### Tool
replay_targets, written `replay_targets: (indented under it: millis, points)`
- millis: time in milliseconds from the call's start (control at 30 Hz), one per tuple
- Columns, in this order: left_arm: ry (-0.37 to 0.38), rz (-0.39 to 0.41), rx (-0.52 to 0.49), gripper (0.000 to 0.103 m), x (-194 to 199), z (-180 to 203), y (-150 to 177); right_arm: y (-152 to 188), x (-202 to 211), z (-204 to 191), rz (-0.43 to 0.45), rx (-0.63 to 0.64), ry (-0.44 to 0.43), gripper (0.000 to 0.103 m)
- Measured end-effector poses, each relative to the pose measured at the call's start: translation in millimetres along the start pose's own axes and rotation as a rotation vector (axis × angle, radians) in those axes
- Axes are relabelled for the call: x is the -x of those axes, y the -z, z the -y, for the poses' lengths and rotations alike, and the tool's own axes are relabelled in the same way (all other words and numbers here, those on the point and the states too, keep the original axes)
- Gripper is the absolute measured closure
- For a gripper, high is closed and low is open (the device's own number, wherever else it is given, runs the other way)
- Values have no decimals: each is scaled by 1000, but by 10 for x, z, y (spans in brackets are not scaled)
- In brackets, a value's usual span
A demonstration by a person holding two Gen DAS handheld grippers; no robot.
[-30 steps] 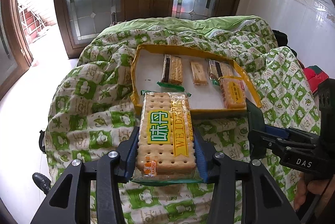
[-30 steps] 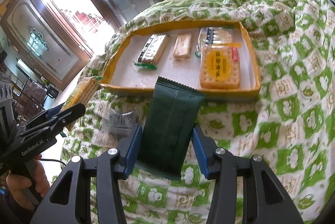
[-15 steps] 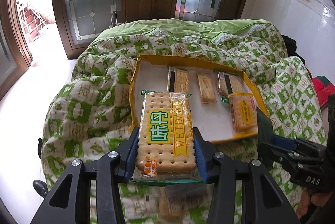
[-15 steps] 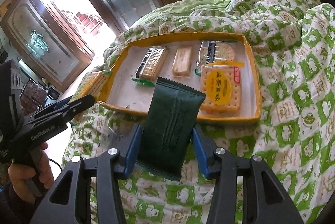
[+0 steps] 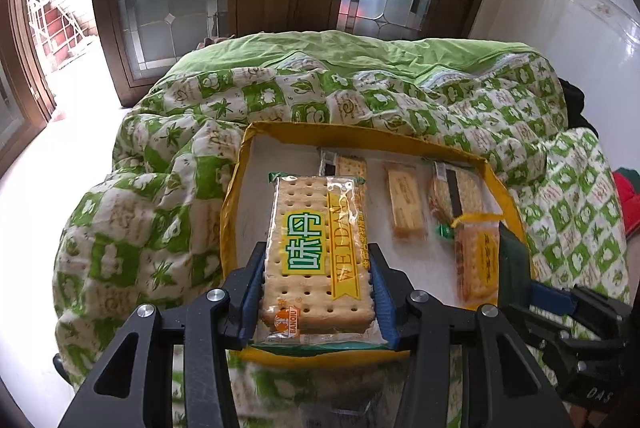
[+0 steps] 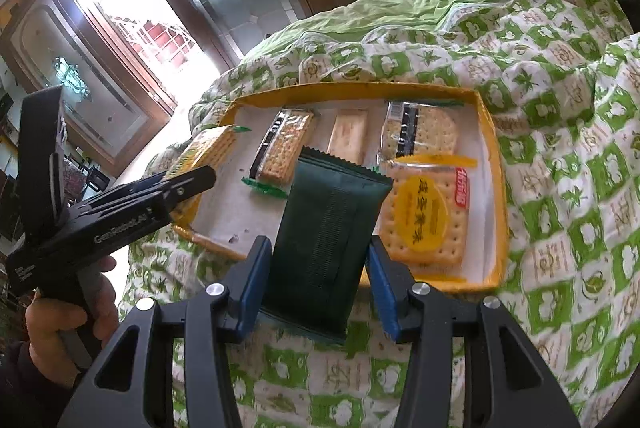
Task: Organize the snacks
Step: 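Lower the dark green pack into the tray while the left tool lowers the WEIDAN pack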
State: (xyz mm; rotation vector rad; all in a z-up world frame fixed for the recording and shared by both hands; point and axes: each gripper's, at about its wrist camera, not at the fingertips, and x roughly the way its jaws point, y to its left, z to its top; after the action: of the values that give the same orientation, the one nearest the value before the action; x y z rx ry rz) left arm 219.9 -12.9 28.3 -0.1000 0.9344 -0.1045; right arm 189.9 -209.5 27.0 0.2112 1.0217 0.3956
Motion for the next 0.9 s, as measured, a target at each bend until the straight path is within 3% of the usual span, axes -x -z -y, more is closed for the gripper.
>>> replay_targets:
  millis: [900]
  points:
    - [-2, -26, 42, 53, -543, -96, -172, -202, -551, 123, -42, -30, 12, 55]
